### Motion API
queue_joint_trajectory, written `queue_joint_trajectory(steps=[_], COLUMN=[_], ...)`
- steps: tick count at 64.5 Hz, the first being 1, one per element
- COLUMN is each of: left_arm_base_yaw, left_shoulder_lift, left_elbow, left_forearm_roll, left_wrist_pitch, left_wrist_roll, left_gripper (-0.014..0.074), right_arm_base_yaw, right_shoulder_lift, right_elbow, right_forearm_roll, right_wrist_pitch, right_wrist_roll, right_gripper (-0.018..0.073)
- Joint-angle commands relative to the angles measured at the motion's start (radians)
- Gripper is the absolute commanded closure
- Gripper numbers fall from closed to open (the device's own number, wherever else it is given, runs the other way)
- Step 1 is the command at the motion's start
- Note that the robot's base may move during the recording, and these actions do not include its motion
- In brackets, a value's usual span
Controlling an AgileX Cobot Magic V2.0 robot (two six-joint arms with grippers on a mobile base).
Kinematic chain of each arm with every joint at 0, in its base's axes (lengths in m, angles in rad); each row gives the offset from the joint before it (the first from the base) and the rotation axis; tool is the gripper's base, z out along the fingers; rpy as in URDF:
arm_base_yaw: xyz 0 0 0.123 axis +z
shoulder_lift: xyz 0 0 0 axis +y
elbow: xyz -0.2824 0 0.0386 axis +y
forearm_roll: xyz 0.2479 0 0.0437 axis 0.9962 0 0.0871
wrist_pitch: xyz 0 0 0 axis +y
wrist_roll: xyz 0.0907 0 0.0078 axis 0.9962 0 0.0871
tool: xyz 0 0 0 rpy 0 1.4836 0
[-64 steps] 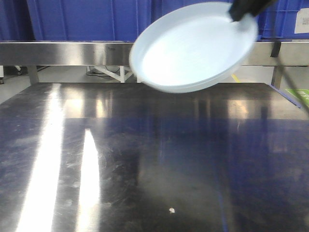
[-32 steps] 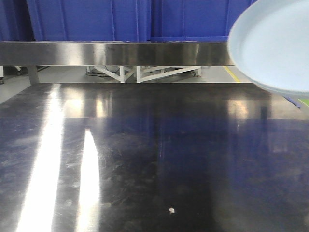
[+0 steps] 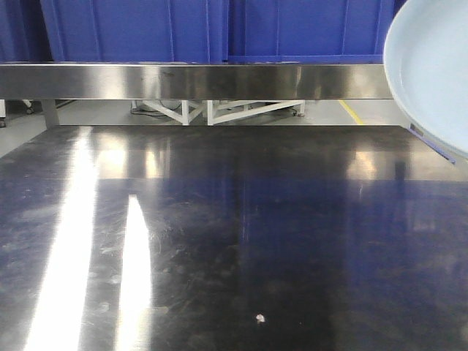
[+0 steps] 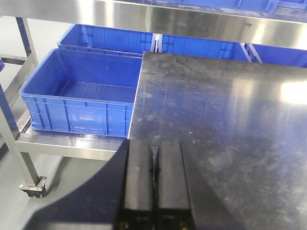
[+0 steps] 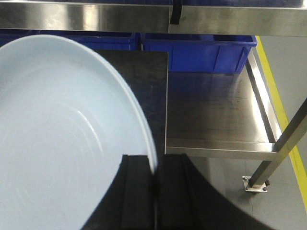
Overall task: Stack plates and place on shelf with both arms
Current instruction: 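Lift the plate stack off the table with the right gripper, then drive the base to the shelf rack while holding the plates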
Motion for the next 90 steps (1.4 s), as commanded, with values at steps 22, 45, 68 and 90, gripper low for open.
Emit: queue_joint_trajectory(steps=[22, 45, 68, 90], left_arm_base_yaw=[0.001, 0.001, 0.001, 0.001], left_shoulder_lift=[0.005, 0.005, 0.005, 0.005], left_elbow=[-0.03, -0.03, -0.03, -0.03], left_forearm_roll=[0.003, 0.003, 0.003, 0.003], left_wrist_pitch=[-0.081, -0.081, -0.081, -0.081], left_wrist_roll=[-0.002, -0.002, -0.002, -0.002], left_gripper=[0.0507, 0.0507, 0.0507, 0.0507], right_arm_base_yaw=[-0.007, -0.007, -0.007, -0.007], right_shoulder_lift=[-0.002, -0.002, -0.002, -0.002], right_elbow=[-0.029, -0.029, -0.029, -0.029], right_forearm_roll=[-0.007, -0.007, -0.007, -0.007], right_wrist_pitch=[-0.111, -0.111, -0.111, -0.111], right_wrist_roll=[-0.003, -0.003, -0.003, -0.003], right_gripper=[0.051, 0.051, 0.051, 0.051])
